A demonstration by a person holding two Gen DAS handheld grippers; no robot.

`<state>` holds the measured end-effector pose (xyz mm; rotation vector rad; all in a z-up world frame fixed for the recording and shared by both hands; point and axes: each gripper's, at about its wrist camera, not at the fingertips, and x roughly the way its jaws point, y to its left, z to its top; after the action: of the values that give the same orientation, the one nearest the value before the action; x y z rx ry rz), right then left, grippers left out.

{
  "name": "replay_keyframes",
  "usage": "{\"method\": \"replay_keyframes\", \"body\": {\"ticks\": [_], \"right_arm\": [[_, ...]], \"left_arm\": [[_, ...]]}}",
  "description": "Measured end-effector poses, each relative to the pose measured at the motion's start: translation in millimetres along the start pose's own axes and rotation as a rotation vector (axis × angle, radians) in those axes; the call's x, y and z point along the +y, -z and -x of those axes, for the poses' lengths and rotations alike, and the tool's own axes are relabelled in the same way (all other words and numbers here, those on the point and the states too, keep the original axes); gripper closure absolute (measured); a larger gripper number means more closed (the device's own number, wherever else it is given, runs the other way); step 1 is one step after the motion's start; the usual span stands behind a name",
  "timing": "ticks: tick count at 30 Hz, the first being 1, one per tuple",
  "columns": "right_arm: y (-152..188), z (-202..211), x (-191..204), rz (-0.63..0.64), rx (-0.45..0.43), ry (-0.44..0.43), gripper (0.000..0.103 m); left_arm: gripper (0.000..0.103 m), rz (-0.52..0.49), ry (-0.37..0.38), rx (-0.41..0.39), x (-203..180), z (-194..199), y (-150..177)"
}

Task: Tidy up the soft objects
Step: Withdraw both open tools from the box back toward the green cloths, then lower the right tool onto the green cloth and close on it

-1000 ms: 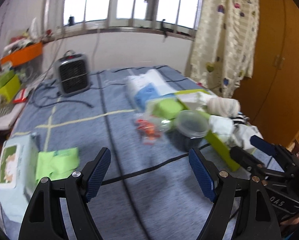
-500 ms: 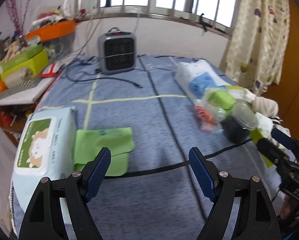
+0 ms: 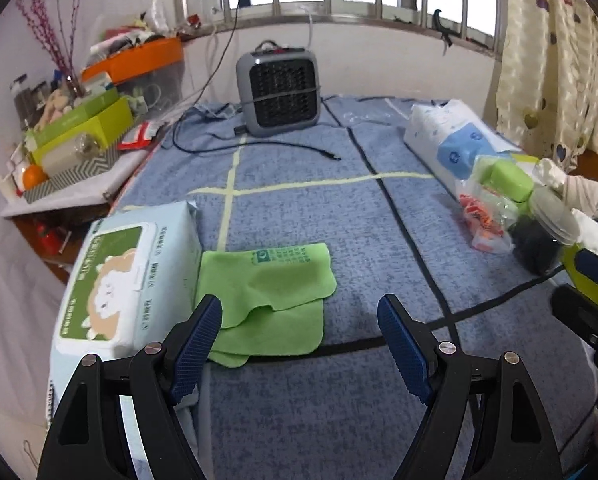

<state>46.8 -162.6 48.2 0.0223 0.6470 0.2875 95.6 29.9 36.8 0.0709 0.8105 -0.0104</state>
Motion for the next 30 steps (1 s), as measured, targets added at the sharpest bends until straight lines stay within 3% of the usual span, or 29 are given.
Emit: {"method": "replay_keyframes", "body": {"ticks": [17, 28, 30], "right_arm": [[-6.5, -3.2, -0.8, 0.008, -0.001, -0.003, 0.026], [-8.8, -4.2, 0.8, 0.009, 0.000, 0.010, 0.026], [-9.1, -4.7, 2.1, 0.013, 0.001, 0.012, 0.026]], "left_arm": [[0.023, -0.117, -0.142, 0.040, -18.2, -39.4, -11.9], [0.023, -0.130, -0.143, 0.038, -21.1, -46.7, -19.9], [0.032, -0.134, -0.127, 0.036, -22.3, -46.4, -19.8]]}}
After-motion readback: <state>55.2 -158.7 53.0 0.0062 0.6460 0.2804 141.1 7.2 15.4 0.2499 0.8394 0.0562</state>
